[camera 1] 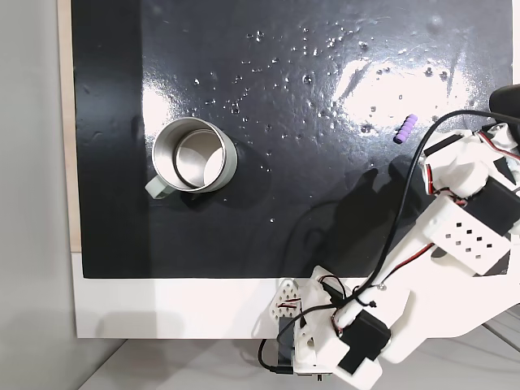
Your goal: Grasp a pengrip and put it in the cup.
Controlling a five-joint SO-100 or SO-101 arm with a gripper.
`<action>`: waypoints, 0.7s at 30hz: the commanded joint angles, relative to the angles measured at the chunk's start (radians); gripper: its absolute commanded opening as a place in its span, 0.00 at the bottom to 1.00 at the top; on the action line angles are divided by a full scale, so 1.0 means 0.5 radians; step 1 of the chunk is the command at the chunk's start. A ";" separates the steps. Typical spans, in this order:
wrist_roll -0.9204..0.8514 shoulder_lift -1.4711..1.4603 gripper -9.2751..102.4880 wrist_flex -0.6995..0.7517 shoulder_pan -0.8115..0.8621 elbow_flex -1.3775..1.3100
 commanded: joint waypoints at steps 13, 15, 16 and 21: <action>-0.371 -0.598 0.34 -0.328 -0.135 -0.577; -0.396 -0.635 0.34 -0.356 -0.169 -0.552; -0.405 -0.650 0.34 -0.377 -0.184 -0.528; -0.491 -0.678 0.35 -0.525 -0.242 -0.295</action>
